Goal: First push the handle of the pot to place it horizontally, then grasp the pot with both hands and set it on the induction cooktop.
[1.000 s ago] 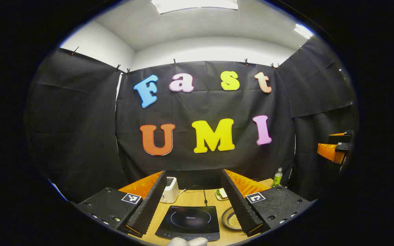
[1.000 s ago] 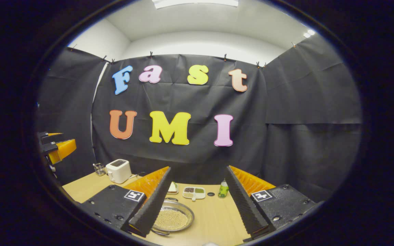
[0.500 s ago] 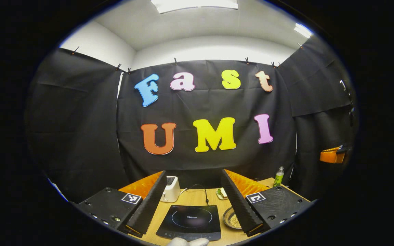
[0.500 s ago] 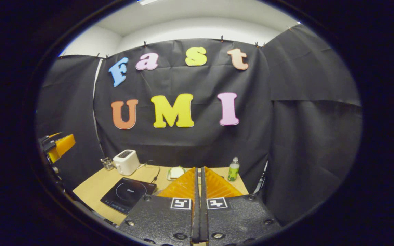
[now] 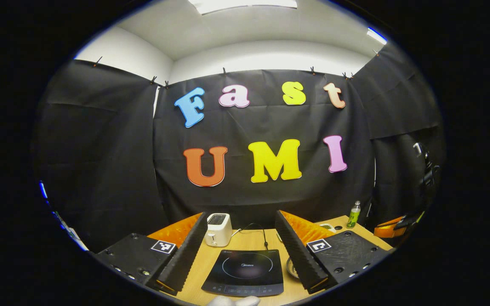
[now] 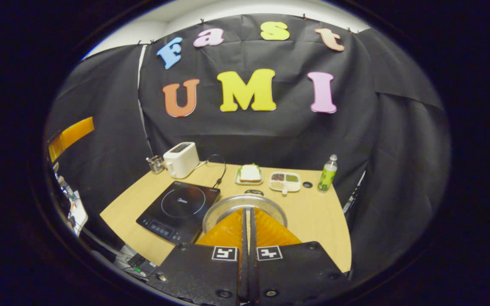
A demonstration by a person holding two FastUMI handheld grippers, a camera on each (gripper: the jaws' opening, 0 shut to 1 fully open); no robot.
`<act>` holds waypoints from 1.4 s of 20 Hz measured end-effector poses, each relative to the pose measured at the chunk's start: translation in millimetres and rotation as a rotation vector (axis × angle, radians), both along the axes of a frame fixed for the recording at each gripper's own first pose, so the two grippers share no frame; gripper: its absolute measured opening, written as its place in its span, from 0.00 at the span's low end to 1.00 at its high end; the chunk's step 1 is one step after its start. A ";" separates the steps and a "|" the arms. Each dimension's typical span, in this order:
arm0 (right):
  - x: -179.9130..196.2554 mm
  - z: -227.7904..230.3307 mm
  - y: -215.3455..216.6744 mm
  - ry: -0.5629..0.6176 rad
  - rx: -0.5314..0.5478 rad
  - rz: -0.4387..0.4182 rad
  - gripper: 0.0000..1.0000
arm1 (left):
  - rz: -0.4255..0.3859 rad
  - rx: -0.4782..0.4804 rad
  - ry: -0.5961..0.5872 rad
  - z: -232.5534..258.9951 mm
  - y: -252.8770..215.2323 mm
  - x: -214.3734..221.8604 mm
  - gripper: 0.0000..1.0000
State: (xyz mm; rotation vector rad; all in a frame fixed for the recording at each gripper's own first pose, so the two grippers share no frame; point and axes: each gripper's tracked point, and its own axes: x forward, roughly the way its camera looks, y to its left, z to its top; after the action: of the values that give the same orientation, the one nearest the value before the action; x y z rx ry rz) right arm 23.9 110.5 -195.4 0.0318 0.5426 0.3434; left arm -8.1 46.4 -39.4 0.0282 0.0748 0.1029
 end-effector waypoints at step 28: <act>-20.7 -220.5 112.5 0.507 -0.105 0.200 0.04 | 0.170 -0.019 0.104 -51.0 78.1 -16.6 0.96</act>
State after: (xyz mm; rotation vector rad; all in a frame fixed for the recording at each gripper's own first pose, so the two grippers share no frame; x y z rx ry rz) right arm 3.2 223.0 -415.9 -0.0391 1.0693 0.5058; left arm -24.6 124.4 -90.4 0.0084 0.1824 0.2708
